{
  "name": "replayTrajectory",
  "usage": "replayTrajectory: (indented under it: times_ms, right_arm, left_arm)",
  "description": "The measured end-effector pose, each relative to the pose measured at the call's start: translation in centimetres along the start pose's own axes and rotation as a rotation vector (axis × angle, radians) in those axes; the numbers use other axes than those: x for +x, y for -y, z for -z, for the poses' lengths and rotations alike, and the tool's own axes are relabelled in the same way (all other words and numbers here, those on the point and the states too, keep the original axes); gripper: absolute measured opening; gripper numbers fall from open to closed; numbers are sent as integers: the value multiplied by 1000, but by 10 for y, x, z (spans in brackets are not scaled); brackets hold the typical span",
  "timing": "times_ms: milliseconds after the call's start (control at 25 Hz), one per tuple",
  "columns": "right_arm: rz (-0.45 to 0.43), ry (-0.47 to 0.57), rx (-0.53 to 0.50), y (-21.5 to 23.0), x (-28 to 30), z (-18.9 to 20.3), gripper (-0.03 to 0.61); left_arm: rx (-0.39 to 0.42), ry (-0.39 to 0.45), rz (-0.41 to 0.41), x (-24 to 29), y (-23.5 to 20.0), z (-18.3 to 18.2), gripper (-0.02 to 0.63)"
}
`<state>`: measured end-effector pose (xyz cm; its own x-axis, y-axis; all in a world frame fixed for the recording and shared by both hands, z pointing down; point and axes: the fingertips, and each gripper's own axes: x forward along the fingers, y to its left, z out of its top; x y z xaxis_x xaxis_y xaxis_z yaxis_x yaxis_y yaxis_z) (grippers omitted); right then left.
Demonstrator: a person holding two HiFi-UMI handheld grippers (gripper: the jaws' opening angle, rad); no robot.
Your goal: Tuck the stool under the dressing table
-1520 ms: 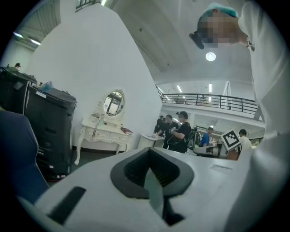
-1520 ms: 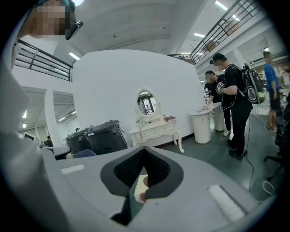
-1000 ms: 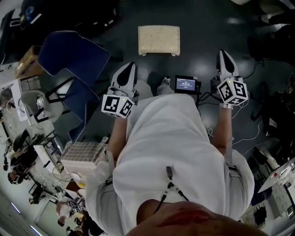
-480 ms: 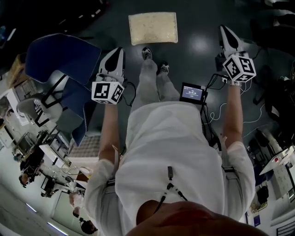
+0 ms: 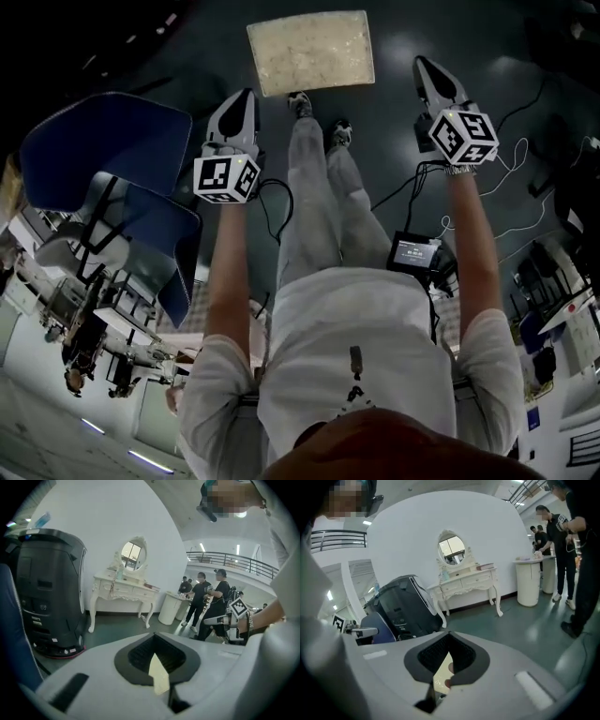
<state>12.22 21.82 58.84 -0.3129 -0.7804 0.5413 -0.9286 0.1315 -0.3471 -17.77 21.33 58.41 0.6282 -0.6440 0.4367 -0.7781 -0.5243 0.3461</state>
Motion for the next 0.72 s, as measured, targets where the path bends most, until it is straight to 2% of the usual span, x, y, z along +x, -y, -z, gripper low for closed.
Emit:
replayTrajectory:
  times_ms: [160,320,440,560,720]
  right_arm:
    - [78,4,72,20,42,49,8]
    - [115,-77,48,41,71,107,8]
    - [119,-164,27,56,89,157,9]
    - [125,-233,31,66,107,203,12]
    - [116,-318,54,72,117,251,93]
  left_arm:
    - [-31,-64,0,43,-43,57,8]
    - [-59,-128,-26,76,-69,110,8]
    - [-76,-186,-36,93,-79,154,77]
    - [-100,-237,-66,101,-94,201,119]
    - [-180,-304,-116,101,-104,255,184]
